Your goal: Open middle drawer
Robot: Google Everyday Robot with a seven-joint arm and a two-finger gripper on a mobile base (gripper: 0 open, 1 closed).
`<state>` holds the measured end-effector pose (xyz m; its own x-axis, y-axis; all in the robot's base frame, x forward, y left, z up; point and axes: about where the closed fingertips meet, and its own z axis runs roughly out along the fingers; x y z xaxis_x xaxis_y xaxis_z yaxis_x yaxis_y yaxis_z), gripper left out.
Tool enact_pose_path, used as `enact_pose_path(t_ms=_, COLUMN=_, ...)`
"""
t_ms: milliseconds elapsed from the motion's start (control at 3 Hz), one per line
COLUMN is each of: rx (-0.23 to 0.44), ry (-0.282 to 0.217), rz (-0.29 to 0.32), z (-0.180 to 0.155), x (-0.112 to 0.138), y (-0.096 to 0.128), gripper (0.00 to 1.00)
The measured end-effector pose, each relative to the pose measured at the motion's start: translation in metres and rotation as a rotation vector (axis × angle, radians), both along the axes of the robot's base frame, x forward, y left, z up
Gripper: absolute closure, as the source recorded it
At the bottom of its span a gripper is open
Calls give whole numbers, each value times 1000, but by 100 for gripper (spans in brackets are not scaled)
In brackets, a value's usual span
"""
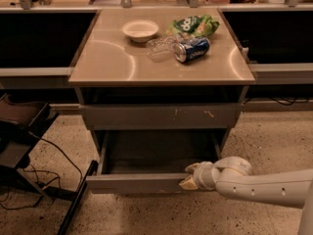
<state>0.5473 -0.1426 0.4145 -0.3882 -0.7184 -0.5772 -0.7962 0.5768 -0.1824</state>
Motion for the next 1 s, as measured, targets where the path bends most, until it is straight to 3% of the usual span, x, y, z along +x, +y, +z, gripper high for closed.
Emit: enact_pose_path(t_ms=1000, rx=18, ry=-10, rz=-7, z=4, x=-12, y=-2, gripper=100)
